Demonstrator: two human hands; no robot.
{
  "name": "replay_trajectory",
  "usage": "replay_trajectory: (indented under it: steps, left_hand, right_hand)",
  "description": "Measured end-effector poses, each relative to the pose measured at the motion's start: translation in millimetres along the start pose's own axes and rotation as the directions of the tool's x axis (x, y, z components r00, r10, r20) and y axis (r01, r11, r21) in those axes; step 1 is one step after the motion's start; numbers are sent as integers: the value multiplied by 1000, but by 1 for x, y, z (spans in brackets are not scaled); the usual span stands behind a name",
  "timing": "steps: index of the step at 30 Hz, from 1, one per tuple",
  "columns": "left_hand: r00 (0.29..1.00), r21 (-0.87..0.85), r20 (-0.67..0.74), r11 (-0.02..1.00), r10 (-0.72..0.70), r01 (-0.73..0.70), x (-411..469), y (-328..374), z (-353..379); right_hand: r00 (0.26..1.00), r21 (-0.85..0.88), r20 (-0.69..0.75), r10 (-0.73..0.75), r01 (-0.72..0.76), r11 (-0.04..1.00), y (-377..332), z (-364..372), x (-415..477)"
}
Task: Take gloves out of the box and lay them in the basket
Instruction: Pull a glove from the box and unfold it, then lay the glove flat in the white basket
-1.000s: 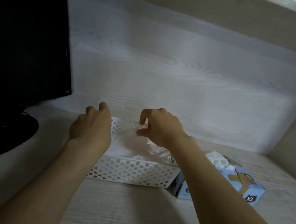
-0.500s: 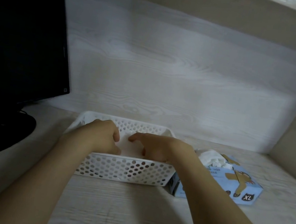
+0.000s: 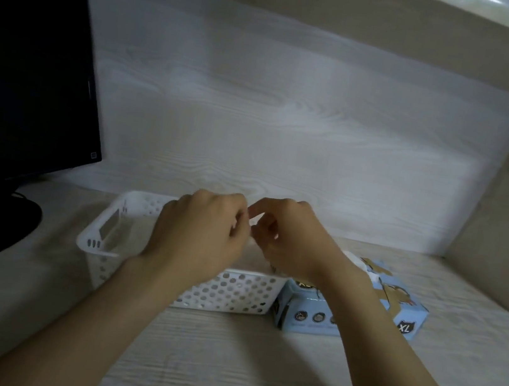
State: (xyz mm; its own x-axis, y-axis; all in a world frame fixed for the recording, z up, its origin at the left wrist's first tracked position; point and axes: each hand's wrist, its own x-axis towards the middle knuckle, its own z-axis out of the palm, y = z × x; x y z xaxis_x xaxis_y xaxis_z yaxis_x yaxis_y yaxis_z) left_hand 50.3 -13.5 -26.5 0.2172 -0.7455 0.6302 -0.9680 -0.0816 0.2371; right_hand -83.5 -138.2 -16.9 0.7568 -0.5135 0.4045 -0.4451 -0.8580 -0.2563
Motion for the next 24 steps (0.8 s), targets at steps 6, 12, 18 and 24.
replay_trajectory:
  steps: [6, 12, 18, 24]
  left_hand:
    - [952, 35, -129, 960, 279, -277, -18, 36, 35]
    - [891, 99, -5, 887, 454, -451, -26, 45, 62]
    - [867, 234, 94, 835, 490, -497, -29, 53, 71]
    - [852, 306, 120, 797, 510, -520, -28, 54, 76]
  right_hand:
    - [947, -10, -299, 120, -129, 992, 39, -14, -39]
    - [932, 7, -218, 290, -296, 955, 71, -29, -68]
    - [928, 13, -178, 327, -331, 944, 76, -24, -74]
    - [926, -6, -256, 278, -289, 957, 73, -11, -72]
